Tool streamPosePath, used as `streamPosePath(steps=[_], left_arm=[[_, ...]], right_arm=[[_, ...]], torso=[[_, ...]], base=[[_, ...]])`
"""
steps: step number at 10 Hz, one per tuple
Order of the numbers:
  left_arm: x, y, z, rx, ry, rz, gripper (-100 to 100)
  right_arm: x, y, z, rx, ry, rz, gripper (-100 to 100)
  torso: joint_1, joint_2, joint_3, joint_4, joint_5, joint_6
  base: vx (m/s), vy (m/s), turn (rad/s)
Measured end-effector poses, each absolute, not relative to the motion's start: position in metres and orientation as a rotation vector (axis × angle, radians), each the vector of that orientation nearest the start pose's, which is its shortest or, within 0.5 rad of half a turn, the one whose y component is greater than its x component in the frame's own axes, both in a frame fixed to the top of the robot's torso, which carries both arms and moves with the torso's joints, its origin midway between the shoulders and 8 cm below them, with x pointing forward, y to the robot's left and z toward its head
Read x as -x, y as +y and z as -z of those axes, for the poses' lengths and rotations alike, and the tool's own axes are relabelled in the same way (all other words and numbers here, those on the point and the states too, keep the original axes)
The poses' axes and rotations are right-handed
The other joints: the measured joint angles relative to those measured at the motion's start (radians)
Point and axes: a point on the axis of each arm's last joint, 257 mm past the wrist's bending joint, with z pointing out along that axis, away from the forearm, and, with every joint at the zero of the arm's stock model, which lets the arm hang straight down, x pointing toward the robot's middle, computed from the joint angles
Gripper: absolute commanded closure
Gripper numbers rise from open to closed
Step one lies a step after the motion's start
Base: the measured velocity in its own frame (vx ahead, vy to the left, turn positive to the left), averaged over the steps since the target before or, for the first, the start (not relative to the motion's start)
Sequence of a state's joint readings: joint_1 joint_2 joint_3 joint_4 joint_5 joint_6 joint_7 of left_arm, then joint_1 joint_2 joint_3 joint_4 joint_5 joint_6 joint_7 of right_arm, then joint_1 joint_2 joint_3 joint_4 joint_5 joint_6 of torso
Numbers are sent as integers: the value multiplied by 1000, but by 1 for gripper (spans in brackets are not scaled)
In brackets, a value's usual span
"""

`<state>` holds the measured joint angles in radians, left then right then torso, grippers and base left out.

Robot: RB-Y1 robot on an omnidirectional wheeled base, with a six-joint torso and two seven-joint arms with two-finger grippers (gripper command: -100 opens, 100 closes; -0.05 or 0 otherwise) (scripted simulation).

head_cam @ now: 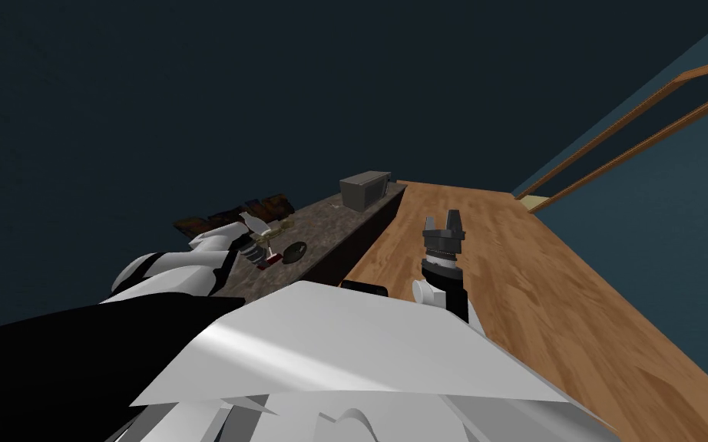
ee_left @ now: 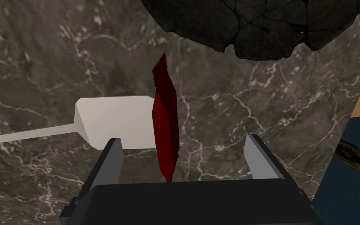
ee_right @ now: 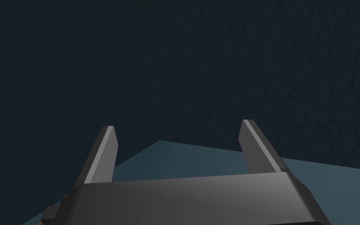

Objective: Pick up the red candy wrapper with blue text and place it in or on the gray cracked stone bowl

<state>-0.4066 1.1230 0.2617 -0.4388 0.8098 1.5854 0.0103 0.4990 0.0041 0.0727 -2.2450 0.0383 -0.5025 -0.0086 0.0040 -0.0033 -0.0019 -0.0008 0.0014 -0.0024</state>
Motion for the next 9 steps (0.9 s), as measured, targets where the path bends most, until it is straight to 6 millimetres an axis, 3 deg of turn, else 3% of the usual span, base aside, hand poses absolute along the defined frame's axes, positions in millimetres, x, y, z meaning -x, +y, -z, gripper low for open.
streamPosePath(steps=[4,5,6,9], left_arm=[[-211,644,308,3167,967,-37,-100],[-210,643,308,3172,965,-36,0],[-210,643,308,3171,966,-36,-100],[-213,636,326,3185,919,-30,-100]], right_arm=[[-354,-251,-9,-674,654,-1354,0],[-354,-251,-9,-674,654,-1354,0],[-354,-251,-9,-674,653,-1354,0],[-354,-251,-9,-674,653,-1354,0]], torso=[[0,0,0,0,0,0],[-1,1,1,0,0,0],[-3,2,1,1,-1,0],[-2,8,4,2,0,0]], base=[[32,32,-28],[0,0,0],[-53,34,-136],[-60,22,-64]])
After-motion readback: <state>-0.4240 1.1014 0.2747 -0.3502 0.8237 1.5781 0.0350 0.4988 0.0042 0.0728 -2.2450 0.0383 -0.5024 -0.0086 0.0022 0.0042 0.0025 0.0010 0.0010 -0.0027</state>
